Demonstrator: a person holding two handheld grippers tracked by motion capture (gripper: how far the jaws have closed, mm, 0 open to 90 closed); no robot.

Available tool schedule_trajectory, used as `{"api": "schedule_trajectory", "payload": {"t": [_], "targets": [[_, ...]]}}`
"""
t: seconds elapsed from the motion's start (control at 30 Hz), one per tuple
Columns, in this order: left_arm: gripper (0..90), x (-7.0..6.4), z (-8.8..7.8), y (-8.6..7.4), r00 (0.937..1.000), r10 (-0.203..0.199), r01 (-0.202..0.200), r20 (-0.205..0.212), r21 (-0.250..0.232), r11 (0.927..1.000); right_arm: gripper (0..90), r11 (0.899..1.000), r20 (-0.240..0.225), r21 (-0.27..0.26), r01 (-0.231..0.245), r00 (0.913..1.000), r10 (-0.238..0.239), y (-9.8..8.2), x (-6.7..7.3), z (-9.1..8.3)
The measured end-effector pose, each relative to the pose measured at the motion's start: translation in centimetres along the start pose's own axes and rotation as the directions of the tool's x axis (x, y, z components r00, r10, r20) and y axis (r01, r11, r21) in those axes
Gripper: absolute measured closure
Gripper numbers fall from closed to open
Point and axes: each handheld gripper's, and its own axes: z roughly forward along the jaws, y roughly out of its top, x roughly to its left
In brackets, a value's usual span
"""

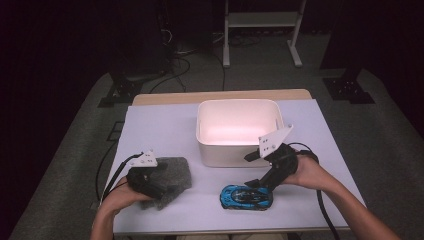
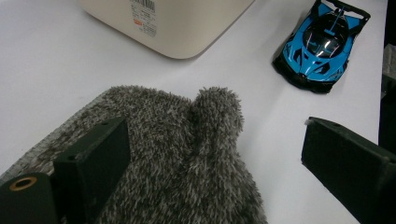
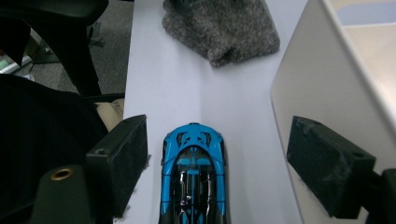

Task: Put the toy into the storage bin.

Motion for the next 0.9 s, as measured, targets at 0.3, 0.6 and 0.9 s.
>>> {"api": "schedule_trajectory", "payload": {"t": [0.3,0.6,0.9], "targets": [[7.7,0.0,-0.3,0.0,1.0,0.0,0.0,-0.006,-0.007,1.0,17.8,0.999,-0.022,0.024,-0.032,0.9992,0.033,-2.4,0.6,2.2],[7.7,0.0,-0.1,0.1,1.0,0.004,-0.004,-0.004,-0.002,1.0,17.2,0.996,-0.023,0.062,-0.061,0.9978,0.062,-4.2,0.8,4.1],[7.7,0.0,-0.2,0.0,1.0,0.003,-0.003,-0.007,-0.004,1.0,16.4,0.992,-0.02,0.102,-0.071,0.9971,0.073,-5.5,1.0,6.1]]}}
